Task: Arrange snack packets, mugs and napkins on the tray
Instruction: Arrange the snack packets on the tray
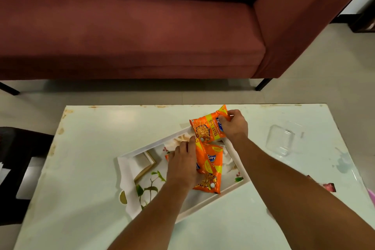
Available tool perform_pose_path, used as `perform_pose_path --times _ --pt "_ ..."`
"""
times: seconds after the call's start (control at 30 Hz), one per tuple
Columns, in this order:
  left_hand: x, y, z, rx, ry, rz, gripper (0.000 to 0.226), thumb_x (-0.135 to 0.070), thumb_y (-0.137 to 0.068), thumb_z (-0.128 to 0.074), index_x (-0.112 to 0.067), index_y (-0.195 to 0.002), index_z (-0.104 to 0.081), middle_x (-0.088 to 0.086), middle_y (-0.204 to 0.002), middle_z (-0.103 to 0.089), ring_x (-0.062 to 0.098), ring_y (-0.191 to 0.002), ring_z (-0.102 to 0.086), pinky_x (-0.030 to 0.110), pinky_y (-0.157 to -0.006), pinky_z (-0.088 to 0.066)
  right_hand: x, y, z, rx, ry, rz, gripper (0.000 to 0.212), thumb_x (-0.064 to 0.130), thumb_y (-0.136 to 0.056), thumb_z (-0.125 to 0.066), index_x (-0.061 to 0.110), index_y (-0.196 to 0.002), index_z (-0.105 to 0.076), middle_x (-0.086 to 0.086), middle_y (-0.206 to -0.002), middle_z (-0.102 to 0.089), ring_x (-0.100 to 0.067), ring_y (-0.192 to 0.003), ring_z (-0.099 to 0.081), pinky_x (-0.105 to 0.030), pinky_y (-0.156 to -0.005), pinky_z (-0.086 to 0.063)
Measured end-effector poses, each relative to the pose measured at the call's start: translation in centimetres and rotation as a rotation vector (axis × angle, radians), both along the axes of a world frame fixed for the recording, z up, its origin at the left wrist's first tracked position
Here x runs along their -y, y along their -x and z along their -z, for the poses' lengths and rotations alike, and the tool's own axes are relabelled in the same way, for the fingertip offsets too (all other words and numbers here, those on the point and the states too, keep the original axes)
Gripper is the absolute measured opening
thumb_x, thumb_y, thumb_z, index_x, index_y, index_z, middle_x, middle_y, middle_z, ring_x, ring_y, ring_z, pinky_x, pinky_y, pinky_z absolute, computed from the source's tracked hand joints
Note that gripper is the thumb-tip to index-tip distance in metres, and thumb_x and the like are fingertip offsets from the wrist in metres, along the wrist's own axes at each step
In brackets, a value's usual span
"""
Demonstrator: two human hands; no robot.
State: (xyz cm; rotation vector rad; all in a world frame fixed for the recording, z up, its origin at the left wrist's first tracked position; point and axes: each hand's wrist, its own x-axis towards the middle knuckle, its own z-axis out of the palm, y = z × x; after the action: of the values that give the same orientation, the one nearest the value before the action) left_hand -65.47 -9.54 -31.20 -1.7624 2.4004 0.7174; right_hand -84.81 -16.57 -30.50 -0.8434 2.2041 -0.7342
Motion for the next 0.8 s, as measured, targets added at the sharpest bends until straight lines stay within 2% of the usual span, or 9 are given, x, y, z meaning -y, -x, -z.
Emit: perform_pose_path --times 0.07,0.13,0.2,0.27,0.37,0.47,0.53,0.6,0.8 --pt "0.2 0.1 0.1 -0.009 -0.006 0.006 0.119 -0.068 -0.066 -0.079 -0.024 -0.154 -0.012 0.003 -0.151 -0.039 0.026 -0.14 -0.041 0.045 -0.112 -0.037 -0.4 -0.4 0.2 -0.073 0.016 0.018 0.057 0.047 -0.092 -0.066 0.018 -0.137 -0.049 -0.009 -0.136 -0.058 -0.028 -0.12 -0.06 -0.045 -0.097 -0.055" --pt "0.4 0.2 0.0 -0.025 -0.026 0.003 0.118 -0.068 -0.065 -0.079 -0.025 -0.153 -0.015 0.003 -0.15 -0.039 0.026 -0.14 -0.041 0.046 -0.112 -0.037 -1.6 -0.9 0.1 -0.265 0.096 0.042 0.054 0.051 -0.092 -0.063 0.02 -0.135 -0.05 -0.008 -0.135 -0.055 -0.025 -0.12 -0.057 -0.045 -0.095 -0.055" --pt "0.6 0.2 -0.2 -0.04 -0.037 -0.005 0.116 -0.069 -0.064 -0.08 -0.025 -0.152 -0.018 0.002 -0.148 -0.04 0.026 -0.139 -0.042 0.045 -0.111 -0.039 -3.4 -1.5 -0.2 -0.438 0.248 0.036 0.036 0.045 -0.096 -0.056 0.02 -0.122 -0.057 -0.005 -0.12 -0.06 -0.021 -0.108 -0.059 -0.038 -0.083 -0.056" --pt "0.9 0.2 -0.5 -0.056 -0.053 -0.015 0.114 -0.067 -0.064 -0.08 -0.025 -0.151 -0.019 0.002 -0.147 -0.042 0.025 -0.138 -0.044 0.046 -0.11 -0.04 -5.6 -2.0 -0.3 -0.491 0.302 -0.06 0.021 0.039 -0.095 -0.051 0.022 -0.103 -0.059 0.0 -0.098 -0.064 -0.017 -0.087 -0.062 -0.03 -0.066 -0.051" --pt "1.2 -0.2 -0.6 -0.106 -0.044 -0.039 0.109 -0.068 -0.063 -0.079 -0.026 -0.147 -0.022 0.0 -0.142 -0.046 0.023 -0.134 -0.048 0.047 -0.108 -0.044 -8.7 -2.9 0.1 -0.473 0.123 -0.252 0.022 0.044 -0.089 -0.047 0.025 -0.089 -0.058 0.005 -0.077 -0.064 -0.019 -0.067 -0.064 -0.025 -0.056 -0.038" --pt "1.6 -0.5 -0.7 -0.18 -0.029 -0.019 0.11 -0.068 -0.062 -0.079 -0.028 -0.145 -0.019 -0.002 -0.145 -0.045 0.022 -0.136 -0.047 0.046 -0.108 -0.045 -10.3 -3.7 0.8 -0.401 -0.144 -0.37 0.038 0.055 -0.085 -0.055 0.028 -0.111 -0.054 0.003 -0.096 -0.064 -0.024 -0.091 -0.068 -0.031 -0.063 -0.045" --pt "2.2 -0.3 -0.9 -0.219 -0.078 0.017 0.127 -0.066 -0.06 -0.082 -0.028 -0.153 -0.005 0.0 -0.16 -0.029 0.024 -0.148 -0.034 0.049 -0.115 -0.04 -10.6 -4.1 1.0 -0.344 -0.236 -0.422 0.075 0.057 -0.076 -0.069 0.028 -0.139 -0.039 0.001 -0.121 -0.057 -0.024 -0.109 -0.062 -0.036 -0.071 -0.05" --pt "3.0 0.1 -1.1 -0.214 -0.117 0.064 0.136 -0.067 -0.061 -0.083 -0.03 -0.155 0.007 -0.001 -0.169 -0.009 0.025 -0.155 -0.018 0.049 -0.122 -0.03 -10.4 -4.4 1.1 -0.339 -0.261 -0.438 0.092 0.054 -0.07 -0.076 0.027 -0.145 -0.03 -0.002 -0.132 -0.047 -0.025 -0.119 -0.055 -0.038 -0.074 -0.052" --pt "3.4 1.0 -1.1 -0.18 -0.211 0.081 0.141 -0.067 -0.063 -0.083 -0.026 -0.157 0.014 0.001 -0.17 -0.01 0.026 -0.155 -0.019 0.05 -0.122 -0.029 -9.8 -3.5 0.9 -0.318 -0.341 -0.454 0.058 0.043 -0.074 -0.077 0.021 -0.123 -0.054 -0.004 -0.123 -0.052 -0.024 -0.114 -0.057 -0.035 -0.073 -0.05"
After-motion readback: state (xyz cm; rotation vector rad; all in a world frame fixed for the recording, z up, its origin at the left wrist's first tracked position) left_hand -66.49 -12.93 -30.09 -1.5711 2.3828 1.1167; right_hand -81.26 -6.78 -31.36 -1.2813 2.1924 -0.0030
